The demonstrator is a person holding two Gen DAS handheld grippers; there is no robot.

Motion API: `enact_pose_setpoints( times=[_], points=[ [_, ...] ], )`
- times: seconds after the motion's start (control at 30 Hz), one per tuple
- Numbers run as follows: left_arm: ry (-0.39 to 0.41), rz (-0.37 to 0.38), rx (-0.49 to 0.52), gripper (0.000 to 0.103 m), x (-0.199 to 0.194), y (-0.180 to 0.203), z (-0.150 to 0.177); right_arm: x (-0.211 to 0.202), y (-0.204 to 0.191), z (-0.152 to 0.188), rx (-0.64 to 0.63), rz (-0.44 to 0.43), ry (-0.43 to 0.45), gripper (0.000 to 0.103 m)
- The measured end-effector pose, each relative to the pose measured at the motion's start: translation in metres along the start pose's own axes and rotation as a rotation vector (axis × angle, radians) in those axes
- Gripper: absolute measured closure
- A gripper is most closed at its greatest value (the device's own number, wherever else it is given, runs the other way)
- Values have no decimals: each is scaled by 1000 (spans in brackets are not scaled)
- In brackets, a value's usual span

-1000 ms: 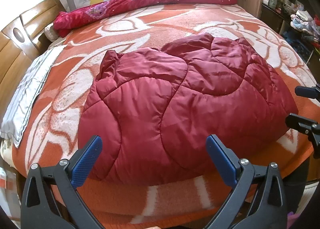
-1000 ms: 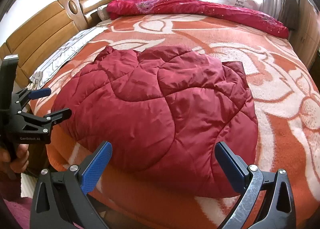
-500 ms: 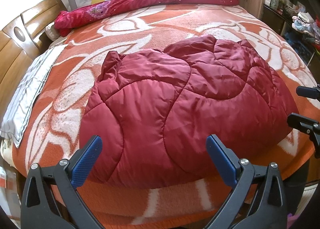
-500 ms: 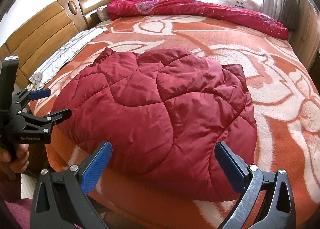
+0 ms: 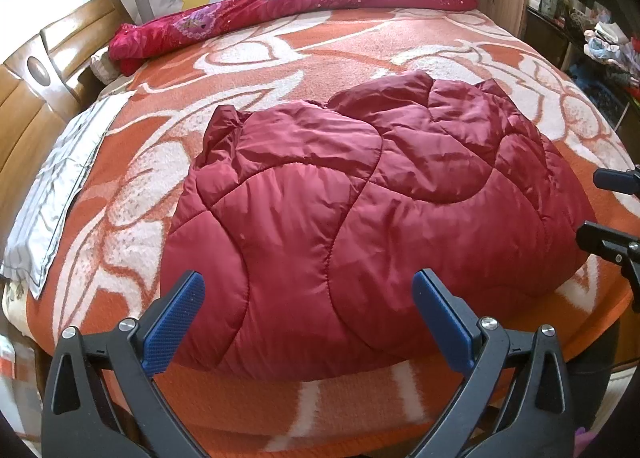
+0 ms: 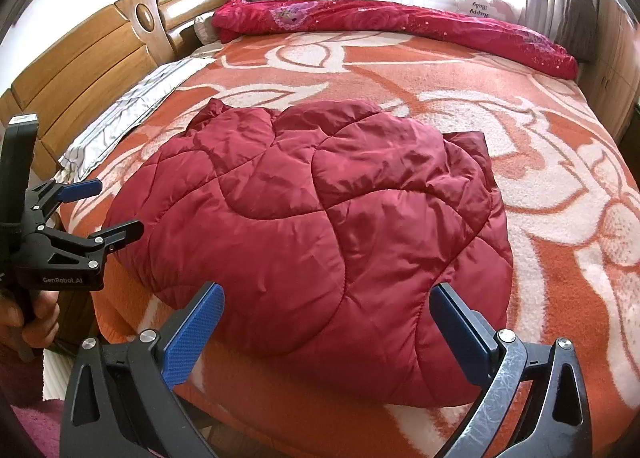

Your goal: Fold large clothes

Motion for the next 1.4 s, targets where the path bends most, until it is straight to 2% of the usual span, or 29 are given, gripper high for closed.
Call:
enact_pose_setpoints(
  times=[1.4],
  points=[
    [8,6,13,0,2,3,-6,2,0,-2,-2,2,-5,0]
  ],
)
Point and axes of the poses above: each gripper's, at about its wrist camera, not at the fingertips, and x roughly the way its jaws point, y to its right, z to its underside, the point moved 10 cm from there along x, roughly the way its jaws point, and after that the axes turned 2 degrees about x, right-handed, at the moved point
